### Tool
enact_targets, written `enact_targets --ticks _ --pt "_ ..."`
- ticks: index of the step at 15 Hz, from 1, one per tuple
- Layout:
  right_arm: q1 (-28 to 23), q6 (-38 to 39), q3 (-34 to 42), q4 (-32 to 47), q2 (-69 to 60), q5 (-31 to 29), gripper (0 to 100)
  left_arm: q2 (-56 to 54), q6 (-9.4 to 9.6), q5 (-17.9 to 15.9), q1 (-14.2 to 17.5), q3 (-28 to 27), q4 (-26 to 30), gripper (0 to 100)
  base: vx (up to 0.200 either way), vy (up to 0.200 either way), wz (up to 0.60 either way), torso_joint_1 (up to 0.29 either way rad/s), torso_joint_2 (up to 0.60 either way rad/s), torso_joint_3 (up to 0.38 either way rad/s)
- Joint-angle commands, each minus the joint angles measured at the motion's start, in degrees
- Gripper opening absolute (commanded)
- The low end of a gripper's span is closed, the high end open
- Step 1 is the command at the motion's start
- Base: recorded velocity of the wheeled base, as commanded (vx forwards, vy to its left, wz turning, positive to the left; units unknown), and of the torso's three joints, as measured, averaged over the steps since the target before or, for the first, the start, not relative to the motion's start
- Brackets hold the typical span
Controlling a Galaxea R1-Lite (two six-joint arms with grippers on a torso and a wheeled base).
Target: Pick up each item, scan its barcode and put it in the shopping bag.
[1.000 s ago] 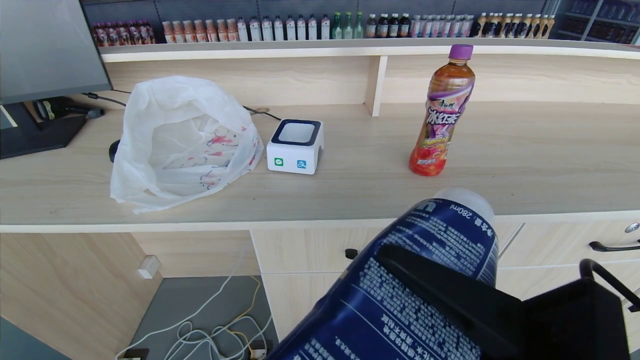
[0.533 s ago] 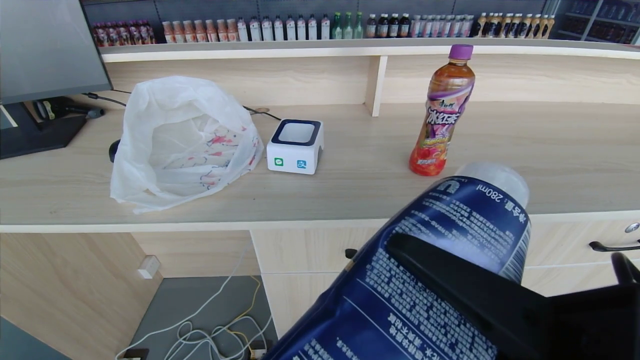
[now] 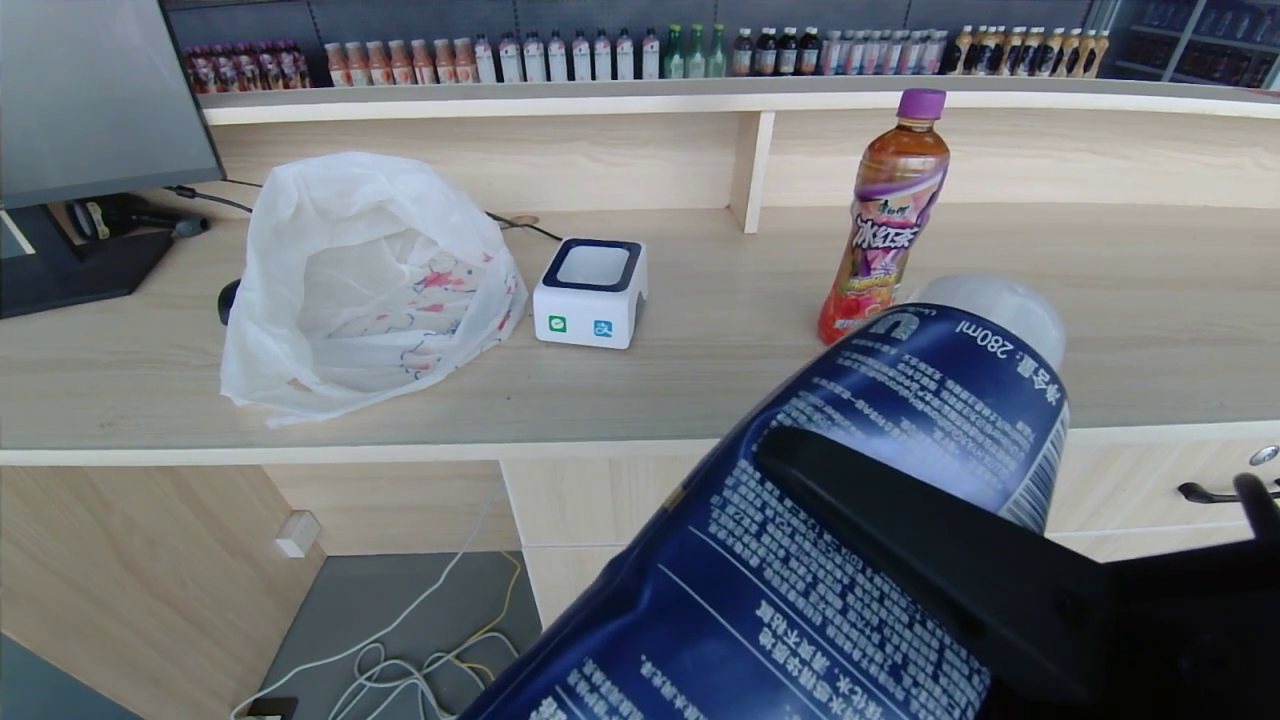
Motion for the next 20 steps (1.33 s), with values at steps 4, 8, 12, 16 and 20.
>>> enact_targets --ticks 4,8,12,16,20 --pt "-0.07 -0.27 -0.62 -0.06 0.96 0.01 0 -0.02 -0.01 0.02 0.00 0.00 0.00 0 0.000 0.000 0.00 0.000 0.00 0.000" --pt "0.01 -0.27 -0.45 -0.06 0.96 0.01 0 -0.02 -0.01 0.02 0.00 0.00 0.00 0 0.000 0.000 0.00 0.000 0.00 0.000" --pt "0.01 0.08 -0.27 -0.06 0.96 -0.07 0 -0.02 -0.01 0.02 0.00 0.00 0.00 0 0.000 0.000 0.00 0.000 0.00 0.000" --pt "0.01 0.35 -0.10 -0.06 0.96 -0.07 0 -0.02 -0.01 0.02 0.00 0.00 0.00 0 0.000 0.000 0.00 0.000 0.00 0.000" --pt "-0.16 5.80 0.96 -0.06 0.87 -0.25 0 -0.02 -0.01 0.02 0.00 0.00 0.00 0 0.000 0.000 0.00 0.000 0.00 0.000"
